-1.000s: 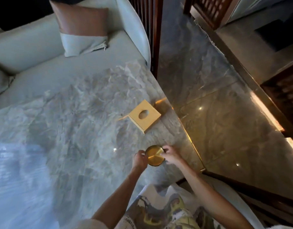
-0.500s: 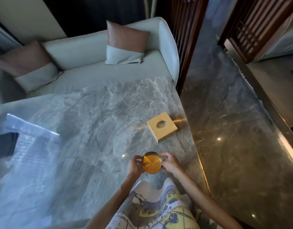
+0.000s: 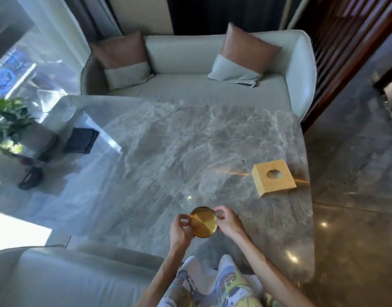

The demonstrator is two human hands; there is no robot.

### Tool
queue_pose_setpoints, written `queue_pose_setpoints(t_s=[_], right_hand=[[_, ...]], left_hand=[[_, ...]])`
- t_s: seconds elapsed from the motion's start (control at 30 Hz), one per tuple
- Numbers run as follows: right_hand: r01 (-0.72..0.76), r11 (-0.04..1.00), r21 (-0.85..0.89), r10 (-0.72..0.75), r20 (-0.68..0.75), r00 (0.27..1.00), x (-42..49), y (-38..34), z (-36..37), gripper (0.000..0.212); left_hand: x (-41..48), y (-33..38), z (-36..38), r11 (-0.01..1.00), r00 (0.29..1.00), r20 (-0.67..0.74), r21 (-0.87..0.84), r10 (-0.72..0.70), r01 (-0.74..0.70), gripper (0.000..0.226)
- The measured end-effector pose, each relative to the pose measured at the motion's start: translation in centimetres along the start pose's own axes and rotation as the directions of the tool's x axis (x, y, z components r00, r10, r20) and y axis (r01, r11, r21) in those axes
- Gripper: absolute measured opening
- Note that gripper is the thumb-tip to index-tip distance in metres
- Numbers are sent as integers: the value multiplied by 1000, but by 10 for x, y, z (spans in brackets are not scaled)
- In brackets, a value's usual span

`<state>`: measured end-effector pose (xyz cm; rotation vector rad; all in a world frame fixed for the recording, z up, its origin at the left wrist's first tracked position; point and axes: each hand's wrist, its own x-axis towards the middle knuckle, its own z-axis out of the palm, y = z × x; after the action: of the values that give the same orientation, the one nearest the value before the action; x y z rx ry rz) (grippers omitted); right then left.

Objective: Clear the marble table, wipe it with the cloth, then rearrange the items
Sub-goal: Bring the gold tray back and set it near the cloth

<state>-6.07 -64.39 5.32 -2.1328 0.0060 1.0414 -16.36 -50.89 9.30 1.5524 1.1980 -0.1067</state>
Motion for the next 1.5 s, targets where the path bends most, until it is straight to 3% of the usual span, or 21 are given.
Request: queue_pose_setpoints(t_s=[0.23, 0.43, 0.57, 0.87, 1.1, 1.33, 1.37, 1.5], right_hand=[[107, 992, -63, -96, 158, 983, -8, -71, 112, 22], [220, 974, -43, -196, 320, 927, -14, -144, 246, 30], [273, 962, -2, -252, 375, 892, -32, -181, 305, 32], [285, 959, 2, -273, 287, 918, 7, -223, 311, 28], [148, 979, 137, -161, 86, 983, 37, -252, 328, 25], [65, 948, 312, -53, -47, 997, 59, -319, 411, 21], [14, 948, 317, -1, -42, 999, 58, -328, 430, 22], [-60, 940, 335, 62, 4, 998, 66, -374, 494, 19]], left_hand=[[6, -41, -119, 982, 986, -132, -172, -99, 76, 30], [18, -89, -249, 977, 938, -337, -213, -81, 8, 27], [31, -120, -317, 976, 920, -369, -209, -131, 55, 32], [80, -82, -344, 963, 932, -350, -268, -91, -6, 30], [158, -52, -378, 965, 993, -114, -260, -15, -16, 26], [266, -49, -470, 982, 984, 66, -106, 166, -159, 33], [278, -56, -487, 986, 983, 77, -26, 169, -167, 33], [333, -91, -547, 995, 993, 72, 33, 96, -98, 31]])
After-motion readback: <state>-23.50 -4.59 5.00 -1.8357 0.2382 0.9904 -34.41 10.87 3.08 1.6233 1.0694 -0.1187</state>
